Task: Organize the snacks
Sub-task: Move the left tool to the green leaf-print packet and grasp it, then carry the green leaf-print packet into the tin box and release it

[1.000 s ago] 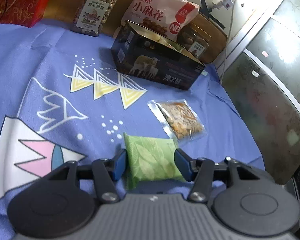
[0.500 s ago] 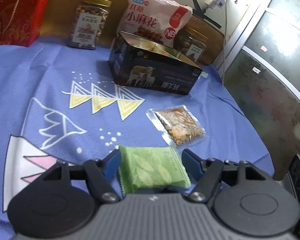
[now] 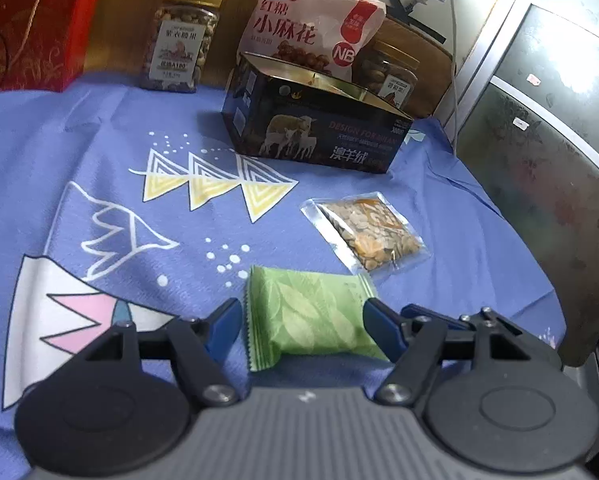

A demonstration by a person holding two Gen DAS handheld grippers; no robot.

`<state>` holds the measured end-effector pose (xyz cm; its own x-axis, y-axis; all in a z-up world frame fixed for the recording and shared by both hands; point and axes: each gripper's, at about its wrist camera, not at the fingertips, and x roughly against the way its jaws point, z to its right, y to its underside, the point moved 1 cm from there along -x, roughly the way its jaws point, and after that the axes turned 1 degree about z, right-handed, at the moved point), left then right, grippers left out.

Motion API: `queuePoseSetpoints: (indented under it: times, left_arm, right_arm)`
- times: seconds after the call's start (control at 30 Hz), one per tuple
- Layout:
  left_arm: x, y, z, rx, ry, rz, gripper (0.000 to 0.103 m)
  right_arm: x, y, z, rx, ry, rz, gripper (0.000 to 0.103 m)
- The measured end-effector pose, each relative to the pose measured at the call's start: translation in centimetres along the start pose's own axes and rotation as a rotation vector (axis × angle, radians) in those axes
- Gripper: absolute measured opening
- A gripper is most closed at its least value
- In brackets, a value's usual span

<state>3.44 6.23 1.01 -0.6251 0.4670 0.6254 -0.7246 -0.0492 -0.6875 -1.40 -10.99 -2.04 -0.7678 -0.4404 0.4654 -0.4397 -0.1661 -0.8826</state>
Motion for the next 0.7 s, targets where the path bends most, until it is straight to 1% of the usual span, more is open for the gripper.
queuePoseSetpoints:
  times: [0.07, 0.17, 0.23, 0.3, 0.33, 0.4, 0.47, 0.6, 0.7]
  left_arm:
    - [0.2, 0.2, 0.0, -0.014, -0.007, 0.01, 0.07]
    - [0.6, 0.2, -0.4, -0.008, -0.012, 0.026, 0.073]
    - [0.7, 0.3, -0.8, 0.032, -0.01, 0.046, 0.074]
    - [0.8, 0.3, -1.5, 0.083, 0.007, 0.063, 0.074]
    - [0.7, 0.2, -1.6, 0.084, 0.011, 0.059, 0.073]
    - [0.5, -0.1, -1.3, 0.023, 0.02, 0.04, 0.071]
    - [0.4, -0.1, -0.9, -0.019, 0.012, 0.031, 0.071]
    - [-0.1, -0.1, -0.1, -0.051, 0.023, 0.012, 0.071]
    - [-0.3, 0.1, 0.4, -0.074, 0.021, 0.003, 0.071]
  right_arm:
    - [-0.1, 0.4, -0.6, 0.036, 0.026, 0.014, 0.098]
    - [-0.2, 0.5, -0.5, 0.028, 0.03, 0.018, 0.099]
    - [-0.1, 0.4, -0.3, 0.025, 0.02, 0.018, 0.099]
    - [0.0, 0.7, -0.2, 0.015, 0.005, 0.04, 0.1]
    - [0.1, 0.9, -0.1, 0.012, 0.0, 0.053, 0.1]
    - [0.1, 0.9, -0.1, 0.013, -0.001, 0.057, 0.1]
    - [0.2, 0.7, -0.2, 0.008, -0.001, 0.048, 0.1]
    - [0.5, 0.3, 0.2, -0.019, -0.005, 0.028, 0.098]
    - [0.7, 0.3, 0.2, -0.017, 0.0, 0.015, 0.093]
